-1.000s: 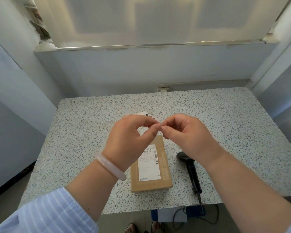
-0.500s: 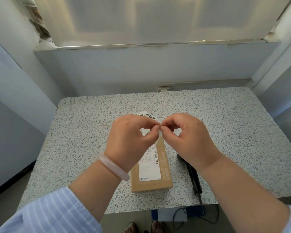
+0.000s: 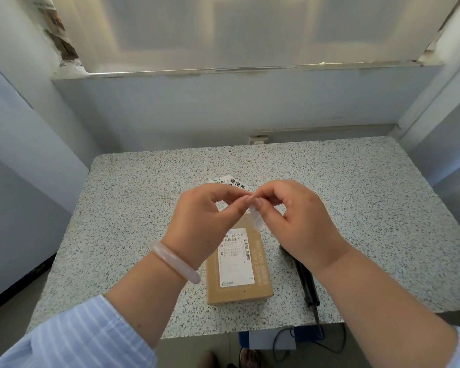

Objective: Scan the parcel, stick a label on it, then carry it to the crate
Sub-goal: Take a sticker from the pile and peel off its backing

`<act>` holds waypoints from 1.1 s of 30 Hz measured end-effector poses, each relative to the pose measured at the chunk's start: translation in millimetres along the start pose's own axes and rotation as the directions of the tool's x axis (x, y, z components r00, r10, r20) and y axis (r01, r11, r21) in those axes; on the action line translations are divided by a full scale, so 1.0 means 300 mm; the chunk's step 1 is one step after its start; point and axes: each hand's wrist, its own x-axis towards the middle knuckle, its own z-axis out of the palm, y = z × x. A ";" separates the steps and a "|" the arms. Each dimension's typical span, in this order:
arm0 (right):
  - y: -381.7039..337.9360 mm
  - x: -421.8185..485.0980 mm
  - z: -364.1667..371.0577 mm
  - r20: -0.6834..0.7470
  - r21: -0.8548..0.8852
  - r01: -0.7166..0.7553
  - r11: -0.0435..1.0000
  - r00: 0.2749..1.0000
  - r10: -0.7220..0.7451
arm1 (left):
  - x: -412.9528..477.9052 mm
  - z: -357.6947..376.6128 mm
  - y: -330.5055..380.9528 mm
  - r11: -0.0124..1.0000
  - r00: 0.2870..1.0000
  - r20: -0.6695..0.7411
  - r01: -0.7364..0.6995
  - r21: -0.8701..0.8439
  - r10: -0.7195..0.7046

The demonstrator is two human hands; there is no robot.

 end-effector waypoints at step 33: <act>-0.049 0.006 -0.037 0.209 0.490 -0.365 0.791 0.931 0.300 | 0.025 -0.017 0.027 0.869 0.926 0.284 0.342 -0.358 -0.248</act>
